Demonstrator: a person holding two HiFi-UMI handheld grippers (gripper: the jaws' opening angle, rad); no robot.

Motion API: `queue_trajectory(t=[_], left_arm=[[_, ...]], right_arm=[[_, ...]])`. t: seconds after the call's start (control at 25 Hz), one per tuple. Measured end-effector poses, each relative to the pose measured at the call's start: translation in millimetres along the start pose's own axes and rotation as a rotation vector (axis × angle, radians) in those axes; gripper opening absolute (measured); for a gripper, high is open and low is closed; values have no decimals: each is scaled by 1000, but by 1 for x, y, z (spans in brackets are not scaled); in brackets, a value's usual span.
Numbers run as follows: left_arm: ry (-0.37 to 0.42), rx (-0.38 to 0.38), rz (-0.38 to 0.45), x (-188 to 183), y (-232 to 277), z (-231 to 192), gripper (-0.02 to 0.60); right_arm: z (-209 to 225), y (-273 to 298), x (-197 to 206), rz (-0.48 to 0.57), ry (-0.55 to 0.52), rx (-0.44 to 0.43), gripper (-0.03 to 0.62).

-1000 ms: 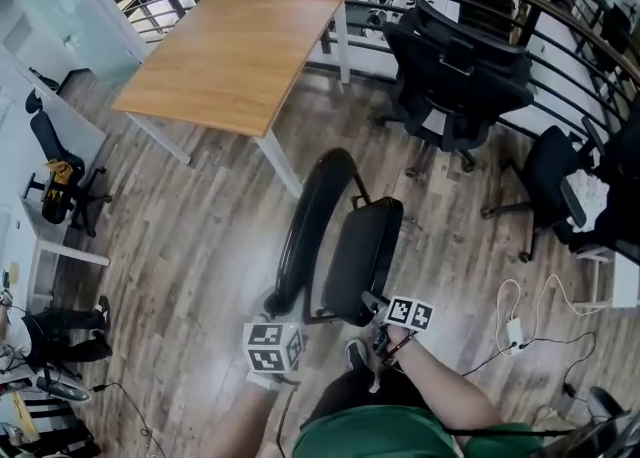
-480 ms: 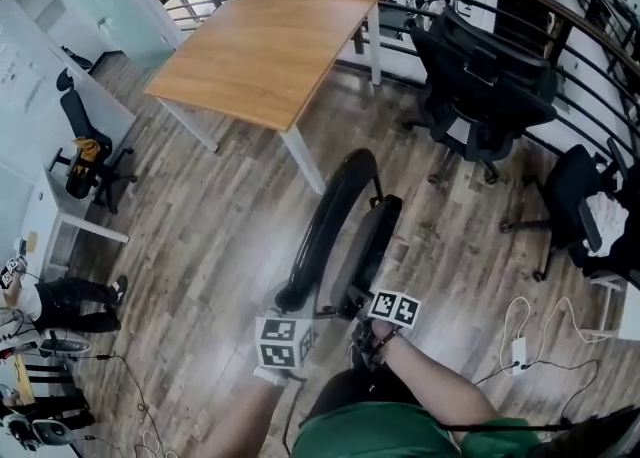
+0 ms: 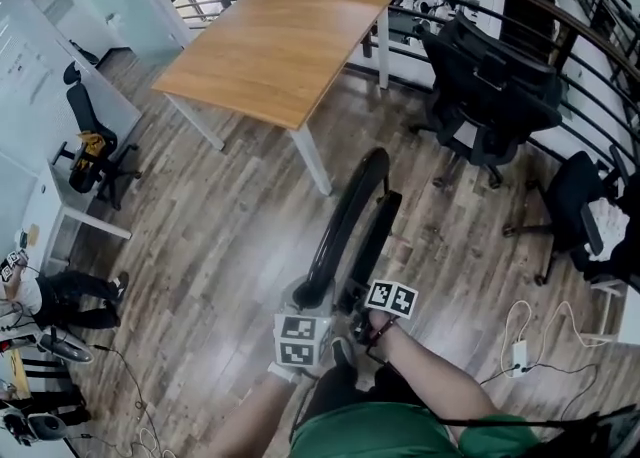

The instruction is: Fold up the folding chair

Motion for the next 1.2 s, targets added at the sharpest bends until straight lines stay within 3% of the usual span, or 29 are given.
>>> queue_trajectory(t=[0.16,0.36,0.72,1.2], left_arm=[[14,54,20,-3,-1,10,110],[16,61,9,-3,0,0,110],[41,45,14,-4,0,-9,112],[56,29,25,-1,0,-8,112]], right_arm=[[-15,9,-2,22,2,14,229],[-22,17,-3,42,-7,18,233],[-22,18,-1,-26,-102,-56,233],[-18,-19,-17,45,-128,-50,233]])
Point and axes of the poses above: the fingertips, and each gripper's own axes: y forward along the fingers, z to its right, x out of its underside, the point moved 3 cm from there along -y, backward along the fingers, and after that the axes turned 6 degrees about -y, right-handed, at the moved point
